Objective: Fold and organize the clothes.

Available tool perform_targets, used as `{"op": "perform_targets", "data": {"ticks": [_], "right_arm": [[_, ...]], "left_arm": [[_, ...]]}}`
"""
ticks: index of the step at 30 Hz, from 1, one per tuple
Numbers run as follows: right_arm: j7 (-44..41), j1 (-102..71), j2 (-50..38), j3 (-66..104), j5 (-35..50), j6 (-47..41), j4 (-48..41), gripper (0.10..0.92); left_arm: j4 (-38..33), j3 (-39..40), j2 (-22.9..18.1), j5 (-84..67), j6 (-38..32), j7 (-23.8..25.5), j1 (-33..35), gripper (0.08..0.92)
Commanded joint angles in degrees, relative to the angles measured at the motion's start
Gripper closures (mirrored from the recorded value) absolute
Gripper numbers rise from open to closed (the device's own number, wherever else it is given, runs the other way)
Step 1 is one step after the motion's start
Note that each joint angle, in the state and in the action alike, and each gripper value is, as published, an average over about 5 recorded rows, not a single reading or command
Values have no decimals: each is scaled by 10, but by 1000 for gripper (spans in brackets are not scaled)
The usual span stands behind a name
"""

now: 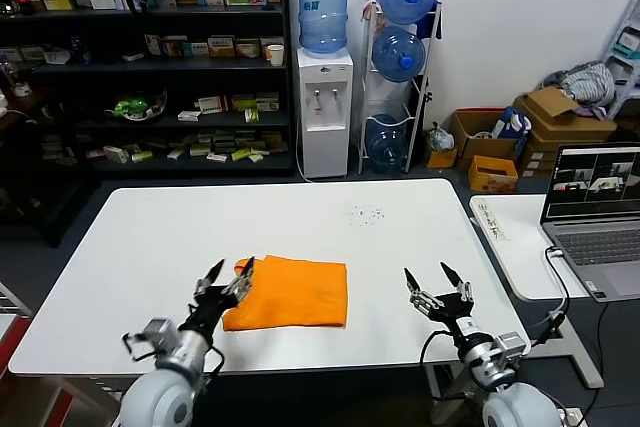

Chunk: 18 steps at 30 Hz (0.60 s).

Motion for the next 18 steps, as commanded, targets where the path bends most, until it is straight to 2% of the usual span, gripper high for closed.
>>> {"op": "perform_targets", "data": {"ticks": [1,6,18], "right_arm": [[-76,-78,39,82,-44,107,-16,203],[-77,-84,55,89,-70,138,-21,203],[-76,-69,66,84,-69,148,-29,203]], "left_arm": [[90,-223,-123,170,-319,200,177,217],[107,-247,-150,169,-339,209,168,179],[86,-248,-138,158,-339,214,181,177]]}}
